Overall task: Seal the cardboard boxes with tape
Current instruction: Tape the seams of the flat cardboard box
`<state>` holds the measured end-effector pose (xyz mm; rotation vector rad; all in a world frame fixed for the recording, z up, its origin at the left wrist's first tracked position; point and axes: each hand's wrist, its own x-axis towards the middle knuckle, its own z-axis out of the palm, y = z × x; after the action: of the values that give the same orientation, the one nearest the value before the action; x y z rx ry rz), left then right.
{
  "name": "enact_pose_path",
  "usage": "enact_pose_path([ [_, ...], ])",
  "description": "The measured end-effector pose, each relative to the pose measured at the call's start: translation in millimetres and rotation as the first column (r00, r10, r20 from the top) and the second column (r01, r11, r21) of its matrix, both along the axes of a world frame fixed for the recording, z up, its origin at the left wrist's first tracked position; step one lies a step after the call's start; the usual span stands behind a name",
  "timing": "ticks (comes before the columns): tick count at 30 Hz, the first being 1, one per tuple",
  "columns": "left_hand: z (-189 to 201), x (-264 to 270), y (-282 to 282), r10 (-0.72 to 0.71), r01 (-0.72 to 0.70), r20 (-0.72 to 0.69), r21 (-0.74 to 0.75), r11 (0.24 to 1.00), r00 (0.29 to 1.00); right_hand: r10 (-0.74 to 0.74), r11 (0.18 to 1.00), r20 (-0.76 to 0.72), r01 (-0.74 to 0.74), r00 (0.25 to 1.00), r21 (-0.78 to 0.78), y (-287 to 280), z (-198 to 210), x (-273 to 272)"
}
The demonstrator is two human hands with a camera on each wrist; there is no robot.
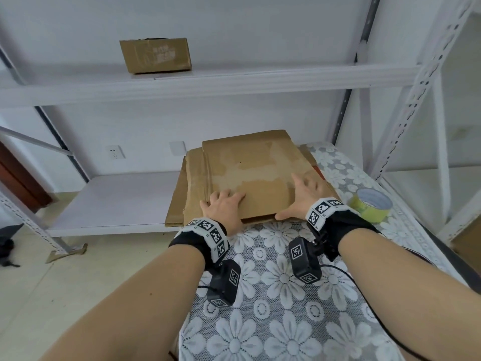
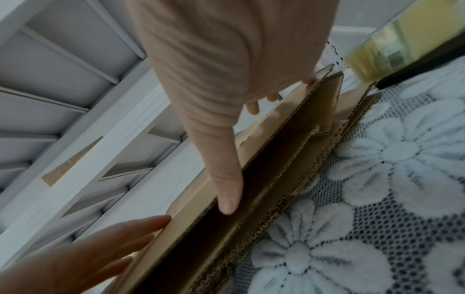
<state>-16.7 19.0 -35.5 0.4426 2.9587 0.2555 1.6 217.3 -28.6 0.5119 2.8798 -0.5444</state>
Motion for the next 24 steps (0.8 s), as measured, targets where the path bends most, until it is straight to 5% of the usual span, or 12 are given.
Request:
enact_pose_path([
  [7, 14, 6, -2, -0.042, 0.028, -0.282, -0.053, 0.998, 0.959, 0.101, 0.981, -0.207, -0.062, 0.973, 0.185, -16, 13, 7],
  [11, 20, 5, -9, -0.055, 0.058, -0.521, -0.01, 0.998, 0.852, 0.244, 0.889, -0.351, -0.064, 0.904, 0.453, -29, 21, 8],
  [16, 22, 6, -20, 0.035, 0.147, -0.742, 0.179, 0.973, 0.67, 0.464, 0.805, -0.411, -0.179, 0.785, 0.566, -46, 38, 2],
  [19, 33, 12, -28, 0.32, -0.077, -0.599, 0.394, 0.916, 0.735, 0.484, 0.801, -0.435, -0.184, 0.759, 0.569, -50, 43, 0],
  [22, 43, 13, -42, 0.618, -0.311, -0.225, 0.706, 0.636, 0.753, 0.461, 0.821, -0.477, -0.156, 0.748, 0.549, -49, 43, 3],
  [24, 43, 11, -52, 0.648, -0.403, 0.015, 0.795, 0.454, 0.761, 0.462, 0.821, -0.502, -0.138, 0.731, 0.554, -49, 43, 7],
])
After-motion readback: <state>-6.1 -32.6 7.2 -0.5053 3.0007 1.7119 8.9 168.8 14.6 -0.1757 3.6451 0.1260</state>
